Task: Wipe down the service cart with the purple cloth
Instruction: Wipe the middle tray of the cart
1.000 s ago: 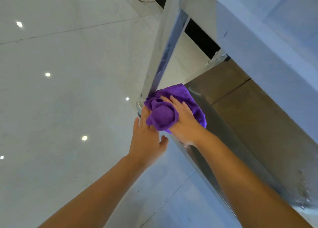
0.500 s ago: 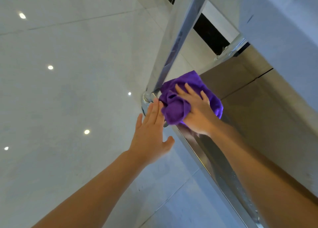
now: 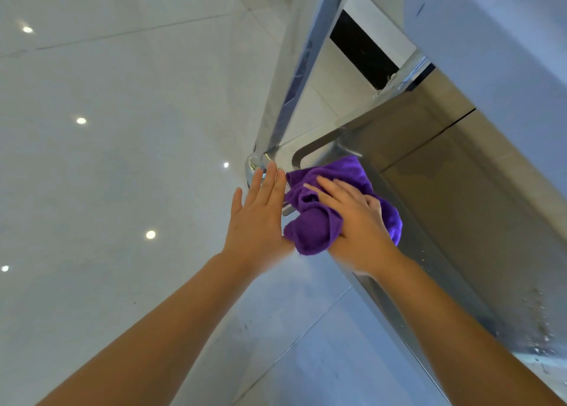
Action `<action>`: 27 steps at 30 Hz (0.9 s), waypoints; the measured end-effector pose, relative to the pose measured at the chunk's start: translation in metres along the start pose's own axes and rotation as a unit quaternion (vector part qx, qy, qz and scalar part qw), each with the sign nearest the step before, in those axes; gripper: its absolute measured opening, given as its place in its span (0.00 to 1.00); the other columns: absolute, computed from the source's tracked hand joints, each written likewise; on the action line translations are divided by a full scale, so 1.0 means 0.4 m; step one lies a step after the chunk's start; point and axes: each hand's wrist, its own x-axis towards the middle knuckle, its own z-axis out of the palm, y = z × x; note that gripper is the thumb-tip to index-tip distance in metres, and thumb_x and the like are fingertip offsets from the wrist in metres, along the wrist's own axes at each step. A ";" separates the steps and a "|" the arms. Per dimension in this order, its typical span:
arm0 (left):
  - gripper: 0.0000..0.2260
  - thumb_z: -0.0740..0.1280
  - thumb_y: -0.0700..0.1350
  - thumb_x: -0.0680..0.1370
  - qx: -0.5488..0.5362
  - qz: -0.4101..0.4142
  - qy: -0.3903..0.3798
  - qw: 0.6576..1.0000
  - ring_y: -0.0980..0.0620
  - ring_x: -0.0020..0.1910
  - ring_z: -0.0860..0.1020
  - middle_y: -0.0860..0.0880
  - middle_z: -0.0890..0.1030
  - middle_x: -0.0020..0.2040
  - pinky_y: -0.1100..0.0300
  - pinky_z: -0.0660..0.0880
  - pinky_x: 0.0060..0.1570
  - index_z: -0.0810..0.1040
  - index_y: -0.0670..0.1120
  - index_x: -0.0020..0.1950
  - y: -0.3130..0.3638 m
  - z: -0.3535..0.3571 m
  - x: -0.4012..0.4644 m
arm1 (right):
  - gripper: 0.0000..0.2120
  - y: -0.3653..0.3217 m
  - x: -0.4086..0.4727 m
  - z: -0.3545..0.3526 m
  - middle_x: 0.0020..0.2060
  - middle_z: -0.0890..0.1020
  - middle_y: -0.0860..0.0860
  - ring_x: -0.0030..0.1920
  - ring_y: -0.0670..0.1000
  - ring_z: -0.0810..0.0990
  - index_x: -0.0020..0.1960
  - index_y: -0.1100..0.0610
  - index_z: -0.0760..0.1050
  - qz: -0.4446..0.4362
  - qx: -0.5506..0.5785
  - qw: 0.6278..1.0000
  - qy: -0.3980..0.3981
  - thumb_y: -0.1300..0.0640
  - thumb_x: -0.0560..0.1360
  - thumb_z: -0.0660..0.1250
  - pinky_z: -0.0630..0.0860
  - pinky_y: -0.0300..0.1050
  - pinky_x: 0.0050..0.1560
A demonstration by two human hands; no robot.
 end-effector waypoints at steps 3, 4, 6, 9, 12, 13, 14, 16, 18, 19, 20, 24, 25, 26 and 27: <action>0.38 0.62 0.55 0.77 0.002 0.005 0.023 1.000 0.51 0.76 0.41 0.50 0.41 0.77 0.51 0.45 0.73 0.41 0.48 0.77 0.002 -0.006 0.002 | 0.27 -0.013 0.066 -0.003 0.75 0.56 0.45 0.74 0.50 0.51 0.74 0.44 0.53 0.055 -0.074 0.996 -0.014 0.45 0.78 0.57 0.52 0.56 0.72; 0.38 0.62 0.53 0.77 0.009 0.005 0.025 1.000 0.51 0.76 0.41 0.50 0.41 0.77 0.51 0.46 0.73 0.41 0.48 0.77 0.002 -0.007 0.002 | 0.27 -0.018 0.095 -0.007 0.75 0.54 0.45 0.74 0.50 0.50 0.75 0.44 0.52 0.078 -0.075 0.994 -0.019 0.45 0.78 0.56 0.51 0.58 0.72; 0.37 0.62 0.52 0.76 0.022 0.006 0.030 0.999 0.50 0.76 0.42 0.51 0.41 0.77 0.49 0.47 0.72 0.42 0.49 0.77 0.002 -0.008 0.003 | 0.27 -0.025 0.150 -0.015 0.75 0.52 0.46 0.75 0.51 0.49 0.75 0.44 0.50 0.118 -0.055 0.991 -0.016 0.43 0.78 0.54 0.49 0.62 0.71; 0.37 0.59 0.62 0.75 0.018 0.003 0.034 0.999 0.50 0.76 0.43 0.52 0.44 0.77 0.46 0.48 0.72 0.45 0.52 0.77 -0.001 -0.011 0.008 | 0.29 -0.023 0.177 -0.008 0.76 0.48 0.46 0.75 0.54 0.45 0.75 0.42 0.46 0.135 -0.061 0.989 -0.012 0.41 0.78 0.53 0.46 0.66 0.71; 0.42 0.49 0.73 0.68 0.028 -0.001 0.014 1.000 0.50 0.76 0.42 0.53 0.42 0.77 0.46 0.46 0.72 0.44 0.55 0.77 -0.004 -0.016 0.006 | 0.30 -0.017 0.133 0.004 0.76 0.45 0.46 0.75 0.55 0.41 0.75 0.42 0.45 0.123 -0.090 0.988 -0.036 0.42 0.78 0.54 0.44 0.66 0.71; 0.44 0.45 0.75 0.66 0.044 -0.001 0.005 0.999 0.50 0.76 0.42 0.52 0.41 0.77 0.45 0.46 0.72 0.43 0.55 0.77 -0.006 -0.019 0.005 | 0.30 -0.013 0.109 0.004 0.76 0.45 0.46 0.75 0.54 0.41 0.75 0.43 0.45 0.116 -0.094 0.988 -0.045 0.42 0.78 0.54 0.43 0.65 0.72; 0.47 0.42 0.77 0.63 0.060 -0.004 -0.005 0.998 0.50 0.76 0.41 0.52 0.40 0.77 0.45 0.46 0.72 0.42 0.53 0.77 -0.008 -0.022 0.006 | 0.30 -0.006 0.082 0.003 0.76 0.45 0.45 0.75 0.54 0.41 0.75 0.43 0.46 0.112 -0.096 0.988 -0.051 0.42 0.78 0.55 0.43 0.64 0.72; 0.51 0.40 0.78 0.61 0.076 -0.010 -0.025 0.997 0.50 0.76 0.41 0.52 0.38 0.77 0.43 0.46 0.71 0.40 0.51 0.77 -0.012 -0.033 0.006 | 0.30 0.016 0.016 0.001 0.76 0.46 0.45 0.75 0.52 0.41 0.75 0.43 0.47 0.117 -0.095 0.987 -0.055 0.42 0.78 0.55 0.43 0.61 0.72; 0.51 0.39 0.78 0.60 0.089 -0.012 -0.042 0.995 0.50 0.76 0.40 0.52 0.37 0.77 0.42 0.45 0.72 0.39 0.51 0.76 -0.008 -0.042 0.008 | 0.30 0.040 -0.064 0.002 0.76 0.49 0.45 0.76 0.52 0.44 0.75 0.43 0.50 0.129 -0.088 0.986 -0.052 0.40 0.76 0.54 0.45 0.61 0.72; 0.51 0.37 0.78 0.60 0.099 -0.014 -0.046 0.994 0.49 0.76 0.39 0.52 0.37 0.77 0.42 0.45 0.71 0.39 0.51 0.76 -0.002 -0.047 0.009 | 0.31 0.051 -0.107 0.006 0.76 0.53 0.47 0.75 0.54 0.49 0.75 0.45 0.54 0.128 -0.094 0.986 -0.044 0.39 0.74 0.54 0.48 0.63 0.71; 0.51 0.34 0.78 0.60 0.109 -0.017 -0.048 0.993 0.49 0.76 0.39 0.51 0.37 0.77 0.42 0.44 0.71 0.38 0.50 0.76 0.006 -0.051 0.010 | 0.32 0.062 -0.150 0.009 0.74 0.59 0.50 0.74 0.58 0.56 0.74 0.47 0.58 0.118 -0.102 0.987 -0.035 0.39 0.71 0.54 0.54 0.67 0.68; 0.48 0.30 0.75 0.65 0.136 0.025 -0.033 0.990 0.48 0.76 0.41 0.47 0.41 0.77 0.44 0.45 0.72 0.43 0.46 0.77 0.047 -0.055 0.011 | 0.31 0.115 -0.302 0.022 0.66 0.73 0.55 0.66 0.63 0.70 0.69 0.49 0.62 0.117 -0.128 0.985 -0.015 0.43 0.68 0.59 0.67 0.71 0.55; 0.47 0.29 0.73 0.67 0.145 0.063 -0.024 0.987 0.47 0.76 0.43 0.47 0.43 0.78 0.45 0.46 0.73 0.45 0.45 0.77 0.061 -0.047 0.006 | 0.32 0.124 -0.329 0.027 0.66 0.73 0.54 0.66 0.61 0.70 0.70 0.49 0.62 0.113 -0.124 0.986 -0.008 0.43 0.67 0.61 0.67 0.70 0.56; 0.46 0.28 0.72 0.67 0.152 0.096 -0.027 0.983 0.47 0.76 0.44 0.46 0.45 0.78 0.46 0.45 0.73 0.46 0.45 0.77 0.079 -0.036 0.000 | 0.33 0.128 -0.346 0.029 0.66 0.73 0.54 0.66 0.61 0.70 0.70 0.49 0.62 0.108 -0.126 0.986 -0.004 0.43 0.67 0.62 0.68 0.70 0.56; 0.46 0.27 0.70 0.67 0.154 0.120 -0.040 0.980 0.47 0.76 0.43 0.45 0.45 0.78 0.48 0.43 0.72 0.46 0.44 0.77 0.098 -0.020 -0.008 | 0.33 0.130 -0.354 0.031 0.66 0.74 0.54 0.66 0.61 0.70 0.70 0.49 0.62 0.109 -0.135 0.985 -0.016 0.42 0.66 0.62 0.68 0.70 0.56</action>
